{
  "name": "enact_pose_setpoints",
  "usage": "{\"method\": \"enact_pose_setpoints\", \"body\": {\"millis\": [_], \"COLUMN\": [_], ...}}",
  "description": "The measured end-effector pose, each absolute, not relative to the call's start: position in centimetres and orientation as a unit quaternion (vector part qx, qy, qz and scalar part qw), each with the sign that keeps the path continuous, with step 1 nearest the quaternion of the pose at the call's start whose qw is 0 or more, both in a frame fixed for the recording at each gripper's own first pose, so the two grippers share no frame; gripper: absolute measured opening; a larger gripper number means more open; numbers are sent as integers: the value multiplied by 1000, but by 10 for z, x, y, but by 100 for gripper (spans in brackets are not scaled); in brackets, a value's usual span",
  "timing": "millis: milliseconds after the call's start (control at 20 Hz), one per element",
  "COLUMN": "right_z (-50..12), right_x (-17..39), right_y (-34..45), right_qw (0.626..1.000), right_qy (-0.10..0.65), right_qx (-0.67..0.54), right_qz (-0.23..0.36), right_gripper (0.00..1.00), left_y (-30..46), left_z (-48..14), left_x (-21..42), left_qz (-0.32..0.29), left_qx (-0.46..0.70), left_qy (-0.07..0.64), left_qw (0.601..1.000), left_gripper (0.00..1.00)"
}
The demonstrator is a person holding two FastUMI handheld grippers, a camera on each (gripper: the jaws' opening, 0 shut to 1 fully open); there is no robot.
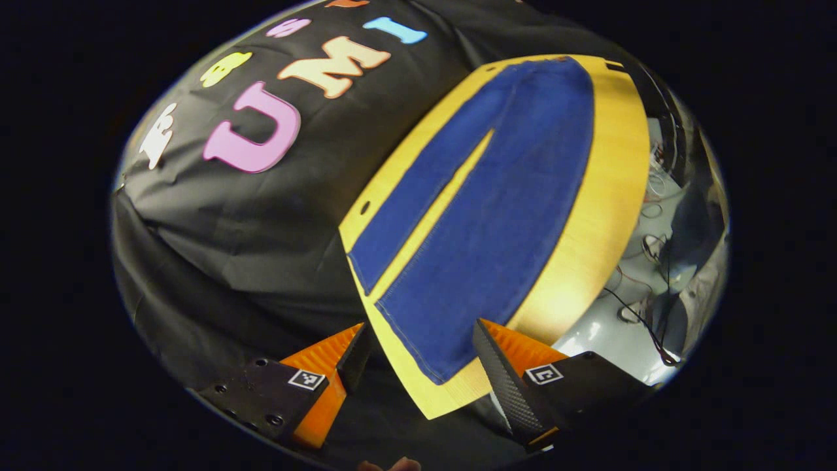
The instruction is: Grasp the waist and the cuffs of the jeans and fold them to make the two legs overlap; first hold the waist and fold one-third of the jeans toward the cuffs, then hold the cuffs and fold the remaining one-third in the same direction to finish folding.
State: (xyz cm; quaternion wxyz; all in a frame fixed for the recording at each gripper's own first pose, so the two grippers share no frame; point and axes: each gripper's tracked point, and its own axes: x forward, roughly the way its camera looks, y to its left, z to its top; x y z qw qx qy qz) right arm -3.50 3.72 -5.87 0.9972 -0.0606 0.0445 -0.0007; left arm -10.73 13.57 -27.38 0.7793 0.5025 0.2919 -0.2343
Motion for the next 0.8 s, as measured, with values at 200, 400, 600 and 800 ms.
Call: {"method": "enact_pose_setpoints", "body": {"millis": [200,400,600,800], "right_z": [-62,-60,-58,-65], "right_x": [-42,-48,-52,-58], "right_y": [29,18,9,1], "right_qw": [996,995,993,992], "right_qy": [52,54,54,63], "right_qx": [-72,-81,-94,-98], "right_qz": [-11,-24,-36,-48], "right_gripper": [100,99,100,100], "left_y": [153,159,154,148], "left_z": [-306,-320,-334,-341], "left_x": [-114,-108,-101,-81], "left_qz": [-258,-263,-285,-291], "left_qx": [569,583,593,588], "left_qy": [308,319,316,311], "left_qw": [717,700,684,688], "left_gripper": [95,95,95,90]}}
